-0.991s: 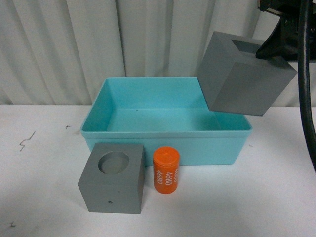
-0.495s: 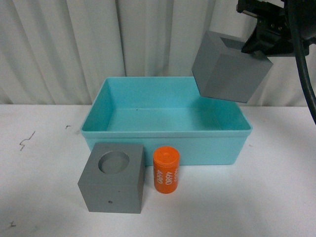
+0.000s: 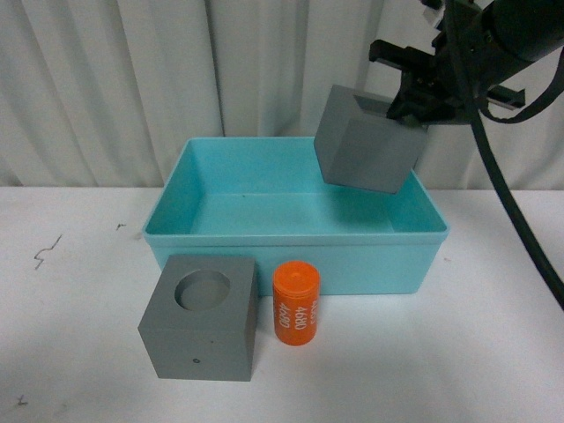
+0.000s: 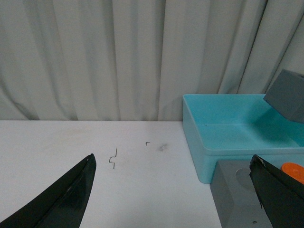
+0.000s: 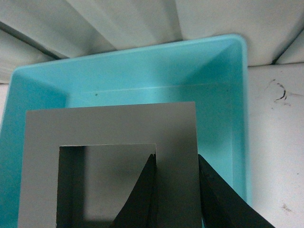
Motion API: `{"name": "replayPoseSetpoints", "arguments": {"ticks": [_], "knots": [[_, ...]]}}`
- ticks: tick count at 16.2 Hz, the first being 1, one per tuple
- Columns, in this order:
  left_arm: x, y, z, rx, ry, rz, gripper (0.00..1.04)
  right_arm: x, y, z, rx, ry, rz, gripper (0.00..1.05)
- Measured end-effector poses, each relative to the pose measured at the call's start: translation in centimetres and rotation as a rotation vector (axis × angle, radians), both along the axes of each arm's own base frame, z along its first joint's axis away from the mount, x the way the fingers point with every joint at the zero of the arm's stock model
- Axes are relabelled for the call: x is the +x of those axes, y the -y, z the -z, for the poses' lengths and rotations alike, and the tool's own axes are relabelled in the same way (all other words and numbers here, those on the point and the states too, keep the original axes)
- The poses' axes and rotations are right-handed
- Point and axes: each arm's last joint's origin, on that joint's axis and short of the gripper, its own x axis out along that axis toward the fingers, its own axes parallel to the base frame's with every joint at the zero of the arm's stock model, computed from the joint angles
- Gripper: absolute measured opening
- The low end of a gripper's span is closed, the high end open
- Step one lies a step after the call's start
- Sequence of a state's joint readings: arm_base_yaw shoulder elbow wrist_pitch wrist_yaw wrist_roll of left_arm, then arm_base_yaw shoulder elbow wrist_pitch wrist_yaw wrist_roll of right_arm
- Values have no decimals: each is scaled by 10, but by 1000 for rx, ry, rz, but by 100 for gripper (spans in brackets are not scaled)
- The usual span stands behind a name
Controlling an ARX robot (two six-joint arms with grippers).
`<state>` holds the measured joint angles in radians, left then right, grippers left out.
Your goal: Place gray and orange parts in blue box
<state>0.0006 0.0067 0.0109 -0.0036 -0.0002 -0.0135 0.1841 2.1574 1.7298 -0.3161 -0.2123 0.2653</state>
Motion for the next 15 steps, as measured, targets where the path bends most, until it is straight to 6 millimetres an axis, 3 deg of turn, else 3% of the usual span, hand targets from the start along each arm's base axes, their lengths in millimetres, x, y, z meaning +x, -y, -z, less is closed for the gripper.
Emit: {"name": "replayPoseSetpoints", "arguments": {"ticks": [3,6,9,10,13,15], "knots": [[0,0,0,0,0,0,98,0,-15,19,-13,-61,2,18],[0,0,0,0,0,0,98,4,-15,37,-59,-97,55,18],[0,0,0,0,0,0,98,4,-13,37,-78,-93,88,18],[0,0,0,0,0,0,98,5,-13,37,-90,-90,105,23],[0,0,0,0,0,0,98,0,-11,25,-60,-40,115,56],[0,0,0,0,0,0,98,-17,-2,-8,-2,67,119,80]]}}
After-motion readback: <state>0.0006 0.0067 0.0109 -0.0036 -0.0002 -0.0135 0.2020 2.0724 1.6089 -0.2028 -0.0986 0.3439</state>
